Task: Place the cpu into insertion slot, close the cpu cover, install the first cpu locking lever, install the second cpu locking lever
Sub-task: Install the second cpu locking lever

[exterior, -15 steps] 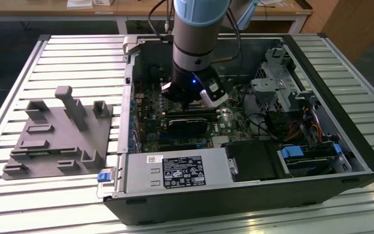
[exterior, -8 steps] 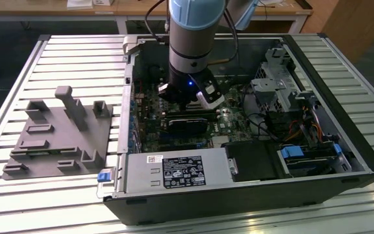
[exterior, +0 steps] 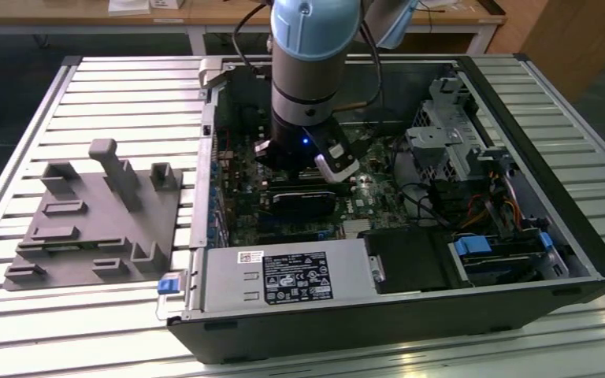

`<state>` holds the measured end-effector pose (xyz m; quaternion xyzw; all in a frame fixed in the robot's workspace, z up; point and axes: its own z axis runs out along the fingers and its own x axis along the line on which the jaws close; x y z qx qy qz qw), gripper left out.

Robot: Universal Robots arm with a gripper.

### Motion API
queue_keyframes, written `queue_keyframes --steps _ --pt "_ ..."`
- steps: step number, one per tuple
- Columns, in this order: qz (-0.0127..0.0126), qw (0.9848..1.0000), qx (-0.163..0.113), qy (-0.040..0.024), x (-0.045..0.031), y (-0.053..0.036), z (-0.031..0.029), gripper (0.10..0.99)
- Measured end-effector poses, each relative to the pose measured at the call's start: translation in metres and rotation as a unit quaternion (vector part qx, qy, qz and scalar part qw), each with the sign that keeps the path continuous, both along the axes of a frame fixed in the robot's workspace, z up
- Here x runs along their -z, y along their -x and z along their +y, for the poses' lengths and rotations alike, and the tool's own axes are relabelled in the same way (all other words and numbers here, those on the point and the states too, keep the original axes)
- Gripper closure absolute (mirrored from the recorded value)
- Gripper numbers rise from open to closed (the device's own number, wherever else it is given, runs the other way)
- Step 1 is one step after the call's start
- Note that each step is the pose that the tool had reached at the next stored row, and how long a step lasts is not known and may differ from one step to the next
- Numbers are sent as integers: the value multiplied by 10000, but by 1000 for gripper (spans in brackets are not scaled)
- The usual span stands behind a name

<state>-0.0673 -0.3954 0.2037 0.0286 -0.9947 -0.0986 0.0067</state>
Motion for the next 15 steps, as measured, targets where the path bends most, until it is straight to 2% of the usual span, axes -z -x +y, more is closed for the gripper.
queue_keyframes --steps 2,8,12,15 --pt "0 10000 0 -32 8 3 -2 980" --pt "-2 9997 0 -234 44 7 -7 980" --pt "-6 9996 0 -288 85 11 -8 980" --pt "-9 9993 -1 -361 93 23 -6 980"
